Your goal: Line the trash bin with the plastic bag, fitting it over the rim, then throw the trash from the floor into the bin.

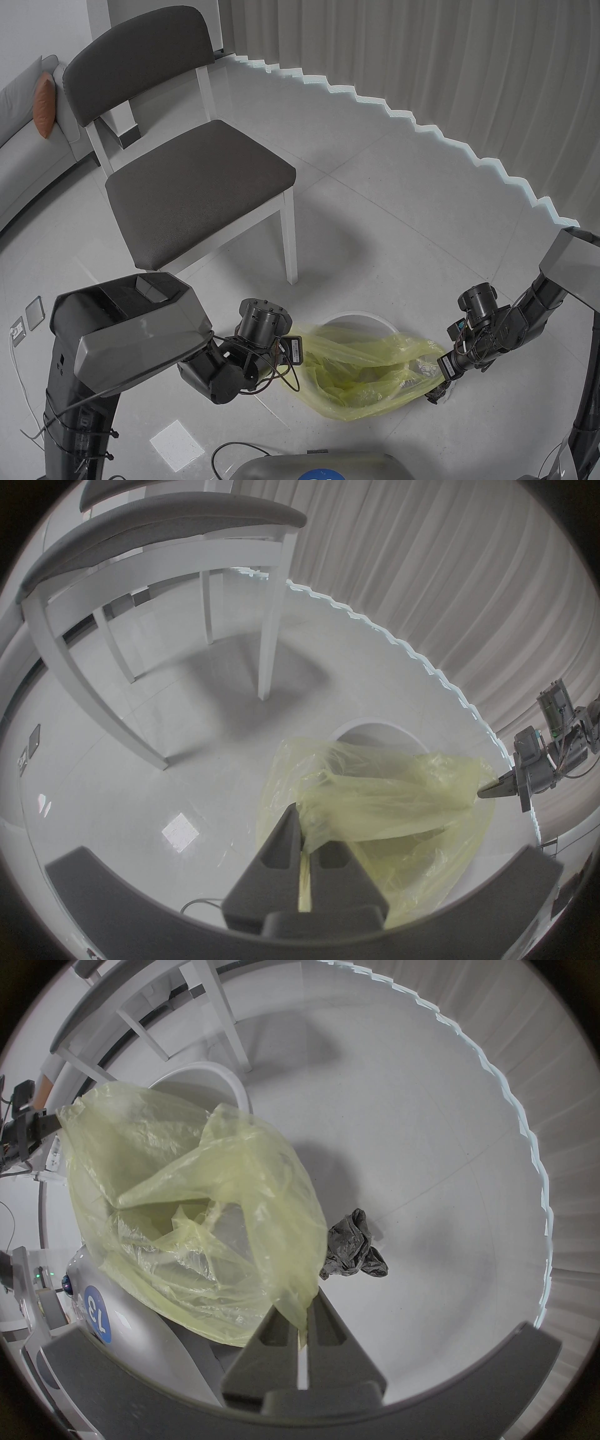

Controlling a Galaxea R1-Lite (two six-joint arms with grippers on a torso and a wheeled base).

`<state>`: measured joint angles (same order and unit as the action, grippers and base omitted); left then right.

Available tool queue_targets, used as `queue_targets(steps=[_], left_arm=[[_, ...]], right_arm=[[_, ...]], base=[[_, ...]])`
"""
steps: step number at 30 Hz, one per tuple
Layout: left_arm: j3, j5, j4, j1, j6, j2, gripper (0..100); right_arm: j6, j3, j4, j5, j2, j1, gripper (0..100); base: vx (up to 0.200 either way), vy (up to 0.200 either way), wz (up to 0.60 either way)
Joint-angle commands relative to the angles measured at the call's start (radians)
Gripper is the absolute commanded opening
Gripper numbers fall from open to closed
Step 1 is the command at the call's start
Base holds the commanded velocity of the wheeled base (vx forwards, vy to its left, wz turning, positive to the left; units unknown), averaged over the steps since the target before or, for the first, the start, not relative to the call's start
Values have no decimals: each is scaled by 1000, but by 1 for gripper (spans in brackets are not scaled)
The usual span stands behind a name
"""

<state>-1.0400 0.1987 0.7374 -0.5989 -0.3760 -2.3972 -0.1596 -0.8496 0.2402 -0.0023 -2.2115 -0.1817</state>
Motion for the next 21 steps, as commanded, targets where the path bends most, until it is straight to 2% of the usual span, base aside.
queue_targets(steps=[1,9,14,21], left_arm=[[8,-12,7,22,-1,-10,0],[-45,-19,8,-9,-1,-40,0],[-66,-12,8,-24,-4,-51,0],[-22,-9,43,-21,-8,-13,0]], right_arm=[[5,0,1,1,7,-15,0],[6,7,5,5,46,-15,0],[8,23,10,90,78,-47,0],[6,-17,11,84,16,-81,0]], base=[[0,0,0],[0,0,0],[0,0,0],[0,0,0]])
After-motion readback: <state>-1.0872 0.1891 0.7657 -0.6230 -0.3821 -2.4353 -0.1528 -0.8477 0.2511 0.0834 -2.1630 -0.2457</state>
